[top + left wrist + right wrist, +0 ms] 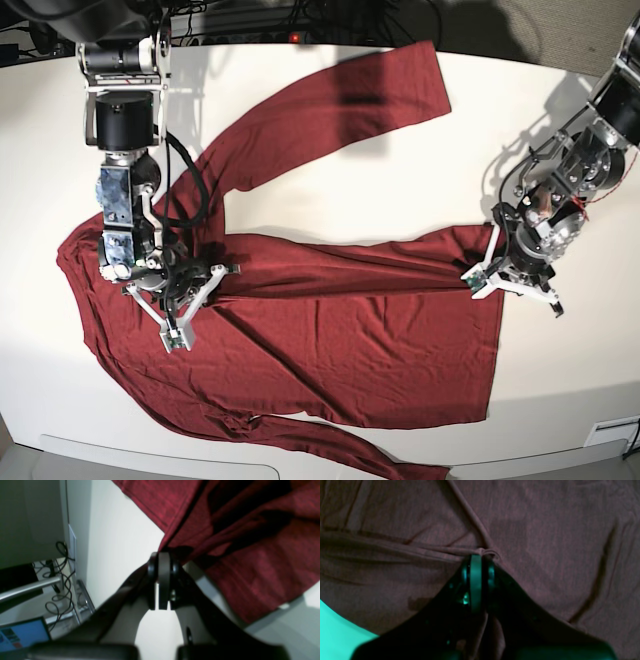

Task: Fold the T-shirt properly
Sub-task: 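Drag the held shirt toward its hem with both grippers, rotating it, then open both grippers and lift them away from the shirt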

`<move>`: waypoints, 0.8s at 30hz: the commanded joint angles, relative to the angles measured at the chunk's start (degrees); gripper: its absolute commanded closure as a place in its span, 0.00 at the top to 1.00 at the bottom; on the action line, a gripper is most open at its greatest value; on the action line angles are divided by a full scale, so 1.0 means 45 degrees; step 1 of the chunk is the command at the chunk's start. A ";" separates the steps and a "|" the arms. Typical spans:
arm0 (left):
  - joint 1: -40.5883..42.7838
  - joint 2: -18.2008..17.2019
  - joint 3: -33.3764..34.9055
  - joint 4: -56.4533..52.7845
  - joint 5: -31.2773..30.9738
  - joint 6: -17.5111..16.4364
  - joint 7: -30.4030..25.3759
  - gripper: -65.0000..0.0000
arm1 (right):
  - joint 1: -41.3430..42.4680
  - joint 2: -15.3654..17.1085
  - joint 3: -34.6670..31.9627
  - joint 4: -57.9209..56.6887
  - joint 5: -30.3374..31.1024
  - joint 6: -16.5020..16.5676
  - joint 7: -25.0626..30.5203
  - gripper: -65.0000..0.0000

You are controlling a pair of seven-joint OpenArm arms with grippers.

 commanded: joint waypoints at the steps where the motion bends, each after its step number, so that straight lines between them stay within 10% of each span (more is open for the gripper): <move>1: -0.0316 -0.0141 -0.0102 0.0136 0.0175 0.0267 -0.0248 0.00 | 0.0389 0.0092 0.0039 0.0160 0.0097 0.0078 0.0335 0.00; 22: -0.0321 0.0520 -0.0102 0.0136 0.0228 0.0976 -0.0627 0.00 | 0.0384 0.0092 0.0039 0.0160 0.0097 0.0078 0.0491 0.00; 24: -0.0316 0.0520 -0.0102 0.0136 0.0228 0.0981 -0.0631 0.00 | 0.0379 0.0092 0.0039 0.0160 0.0087 0.0078 0.0685 0.12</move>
